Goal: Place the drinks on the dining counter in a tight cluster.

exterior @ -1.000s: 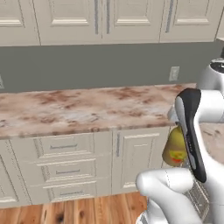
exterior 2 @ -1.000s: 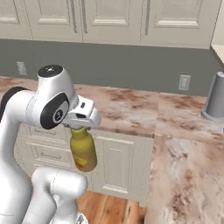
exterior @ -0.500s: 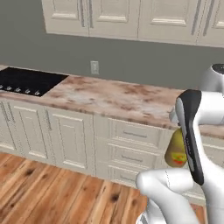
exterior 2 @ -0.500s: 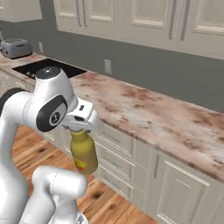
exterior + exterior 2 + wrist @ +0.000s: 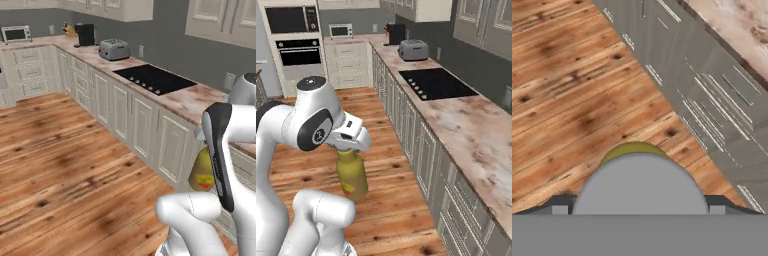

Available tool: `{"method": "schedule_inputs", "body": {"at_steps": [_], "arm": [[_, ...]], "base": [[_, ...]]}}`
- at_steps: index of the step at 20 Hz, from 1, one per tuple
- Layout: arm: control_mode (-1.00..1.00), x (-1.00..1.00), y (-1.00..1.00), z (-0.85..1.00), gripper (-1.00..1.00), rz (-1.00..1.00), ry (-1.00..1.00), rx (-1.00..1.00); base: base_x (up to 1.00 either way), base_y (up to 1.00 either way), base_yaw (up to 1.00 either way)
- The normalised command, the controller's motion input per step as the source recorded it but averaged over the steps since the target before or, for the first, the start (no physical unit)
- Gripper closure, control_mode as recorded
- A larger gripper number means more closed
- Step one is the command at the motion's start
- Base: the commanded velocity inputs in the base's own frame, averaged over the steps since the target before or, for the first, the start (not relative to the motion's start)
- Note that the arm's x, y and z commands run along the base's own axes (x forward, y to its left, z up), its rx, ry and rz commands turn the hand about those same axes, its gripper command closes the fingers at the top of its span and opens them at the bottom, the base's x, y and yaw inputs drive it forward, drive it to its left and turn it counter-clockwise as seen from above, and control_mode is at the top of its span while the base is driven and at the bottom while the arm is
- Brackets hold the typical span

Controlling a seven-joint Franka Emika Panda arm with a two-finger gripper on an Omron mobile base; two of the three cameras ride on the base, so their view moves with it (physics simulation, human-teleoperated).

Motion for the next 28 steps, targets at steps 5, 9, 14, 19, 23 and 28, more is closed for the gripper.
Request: {"method": "schedule_inputs", "body": {"at_steps": [5, 9, 14, 19, 23, 28], "arm": [[1.00, 0.00, 0.00, 0.00, 1.00, 0.00, 0.00, 0.00], [1.00, 0.00, 0.00, 0.00, 1.00, 0.00, 0.00, 0.00], [1.00, 0.00, 0.00, 0.00, 1.00, 0.00, 0.00, 0.00], [1.00, 0.00, 0.00, 0.00, 1.00, 0.00, 0.00, 0.00], [1.00, 0.00, 0.00, 0.00, 1.00, 0.00, 0.00, 0.00], [1.00, 0.00, 0.00, 0.00, 1.00, 0.00, 0.00, 0.00]], "base": [[0.38, 0.00, 0.90], [0.77, -0.09, 0.73], [1.00, -0.06, 0.25], [0.69, 0.75, -0.05], [0.21, 1.00, -0.18], [-0.02, 1.00, -0.23]]}}
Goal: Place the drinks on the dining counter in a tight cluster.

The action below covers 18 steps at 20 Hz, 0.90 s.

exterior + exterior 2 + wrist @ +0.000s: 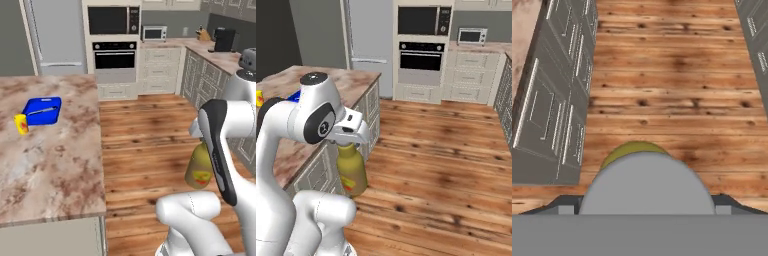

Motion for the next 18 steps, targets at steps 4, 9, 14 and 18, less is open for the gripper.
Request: {"method": "schedule_inputs", "body": {"at_steps": [4, 9, 14, 18], "arm": [[1.00, 0.00, 0.00, 0.00, 1.00, 0.00, 0.00, 0.00], [1.00, 0.00, 0.00, 0.00, 1.00, 0.00, 0.00, 0.00], [1.00, 0.00, 0.00, 0.00, 1.00, 0.00, 0.00, 0.00], [1.00, 0.00, 0.00, 0.00, 1.00, 0.00, 0.00, 0.00]], "base": [[-0.01, 1.00, -0.21], [-0.10, 1.00, -0.18], [-0.75, 0.91, -0.04], [-0.97, 0.76, 0.10]]}}
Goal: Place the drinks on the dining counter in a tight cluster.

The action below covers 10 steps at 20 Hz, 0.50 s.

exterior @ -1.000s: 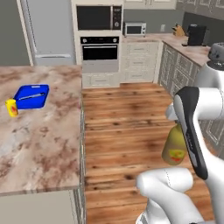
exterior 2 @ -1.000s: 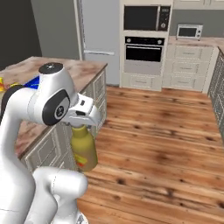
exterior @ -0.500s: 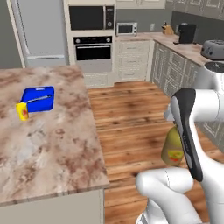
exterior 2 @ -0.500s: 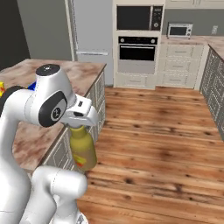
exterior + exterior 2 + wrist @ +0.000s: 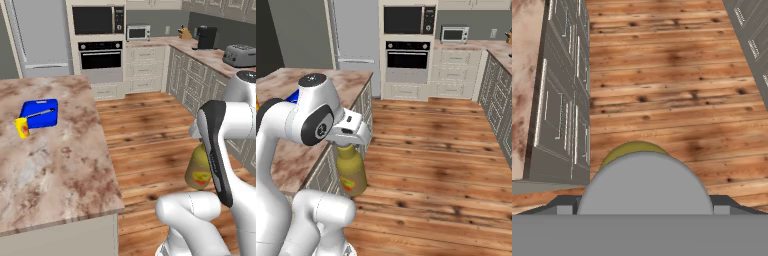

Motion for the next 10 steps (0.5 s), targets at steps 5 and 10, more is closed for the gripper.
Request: {"method": "schedule_inputs", "body": {"at_steps": [5, 10], "arm": [[1.00, 0.00, 0.00, 0.00, 1.00, 0.00, 0.00, 0.00], [1.00, 0.00, 0.00, 0.00, 1.00, 0.00, 0.00, 0.00]], "base": [[-1.00, 0.28, 0.17], [-0.96, -0.04, 0.16]]}}
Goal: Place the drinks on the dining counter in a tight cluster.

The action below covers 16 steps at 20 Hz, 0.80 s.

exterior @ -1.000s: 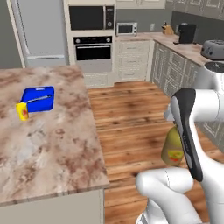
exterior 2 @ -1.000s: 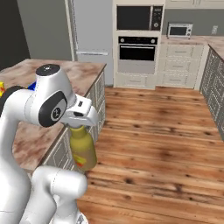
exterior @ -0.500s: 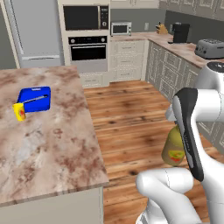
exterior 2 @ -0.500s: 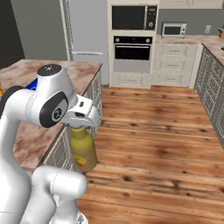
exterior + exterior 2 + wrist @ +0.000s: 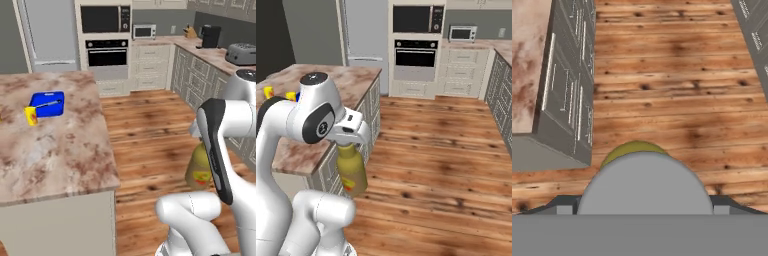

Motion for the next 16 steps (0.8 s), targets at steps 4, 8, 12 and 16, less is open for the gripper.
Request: {"method": "schedule_inputs", "body": {"at_steps": [4, 8, 12, 16], "arm": [[1.00, 0.00, 0.00, 0.00, 1.00, 0.00, 0.00, 0.00], [1.00, 0.00, 0.00, 0.00, 1.00, 0.00, 0.00, 0.00], [1.00, 0.00, 0.00, 0.00, 1.00, 0.00, 0.00, 0.00], [1.00, 0.00, 0.00, 0.00, 1.00, 0.00, 0.00, 0.00]], "base": [[-0.64, -0.38, 0.15], [0.22, 0.82, 0.00], [0.26, 1.00, -0.09], [0.16, 1.00, -0.12]]}}
